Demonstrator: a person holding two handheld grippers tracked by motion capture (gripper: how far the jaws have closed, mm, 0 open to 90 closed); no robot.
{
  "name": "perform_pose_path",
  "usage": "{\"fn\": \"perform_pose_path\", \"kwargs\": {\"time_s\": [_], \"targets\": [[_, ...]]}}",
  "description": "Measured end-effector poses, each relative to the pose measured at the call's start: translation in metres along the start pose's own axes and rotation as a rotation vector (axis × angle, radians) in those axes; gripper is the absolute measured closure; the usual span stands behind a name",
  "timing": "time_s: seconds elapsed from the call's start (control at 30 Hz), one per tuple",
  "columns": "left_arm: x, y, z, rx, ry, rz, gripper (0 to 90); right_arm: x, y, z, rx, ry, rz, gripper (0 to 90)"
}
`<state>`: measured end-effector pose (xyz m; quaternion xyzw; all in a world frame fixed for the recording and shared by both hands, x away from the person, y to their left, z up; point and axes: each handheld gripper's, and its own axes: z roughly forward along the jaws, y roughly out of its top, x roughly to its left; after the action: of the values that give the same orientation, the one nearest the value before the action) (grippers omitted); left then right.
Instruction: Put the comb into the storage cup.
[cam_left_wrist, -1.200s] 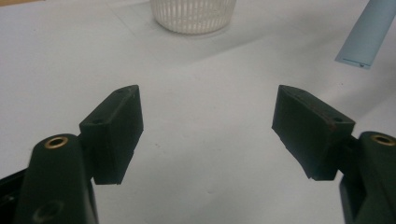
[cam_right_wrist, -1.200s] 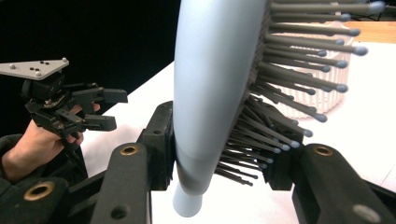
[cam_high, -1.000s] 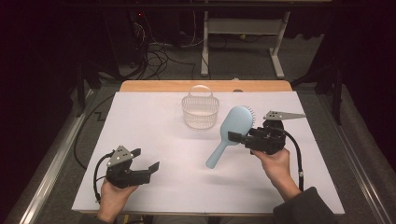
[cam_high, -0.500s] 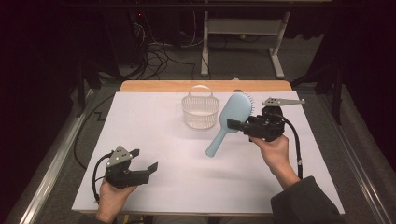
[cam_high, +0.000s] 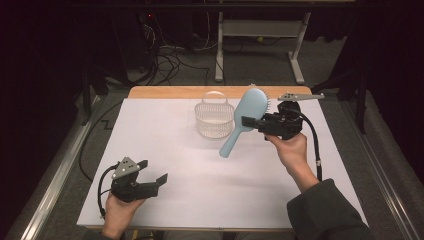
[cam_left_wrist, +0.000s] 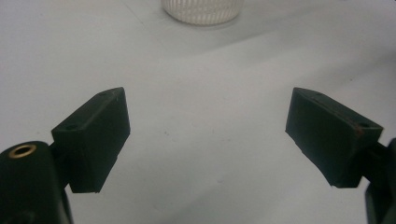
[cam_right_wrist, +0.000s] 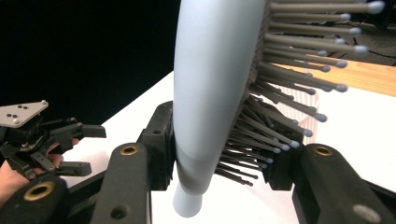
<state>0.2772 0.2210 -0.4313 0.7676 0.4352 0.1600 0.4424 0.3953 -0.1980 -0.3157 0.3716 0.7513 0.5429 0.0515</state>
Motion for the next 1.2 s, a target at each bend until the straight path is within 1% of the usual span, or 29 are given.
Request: {"fn": "perform_pose_path", "kwargs": {"time_s": [0.2, 0.37, 0.77, 0.87, 1.2], "targets": [[0.002, -0.001, -0.001, -0.004, 0.000, -0.006, 13.0, -0.001, 0.007, 0.002, -0.002, -0.002, -0.002, 54.6], [0.002, -0.001, -0.001, -0.001, -0.001, -0.007, 13.0, -0.001, 0.011, 0.006, 0.007, -0.004, -0.007, 54.6], [0.004, -0.002, -0.003, -0.010, -0.001, -0.017, 13.0, -0.001, 0.029, 0.011, 0.002, -0.019, -0.016, 54.6], [0.005, -0.002, -0.003, -0.010, -0.003, -0.021, 13.0, -0.002, 0.033, 0.011, 0.001, -0.026, -0.018, 54.6], [0.004, -0.003, -0.001, -0.003, -0.006, -0.017, 13.0, -0.004, 0.043, 0.012, -0.002, -0.052, -0.019, 54.5]]}}
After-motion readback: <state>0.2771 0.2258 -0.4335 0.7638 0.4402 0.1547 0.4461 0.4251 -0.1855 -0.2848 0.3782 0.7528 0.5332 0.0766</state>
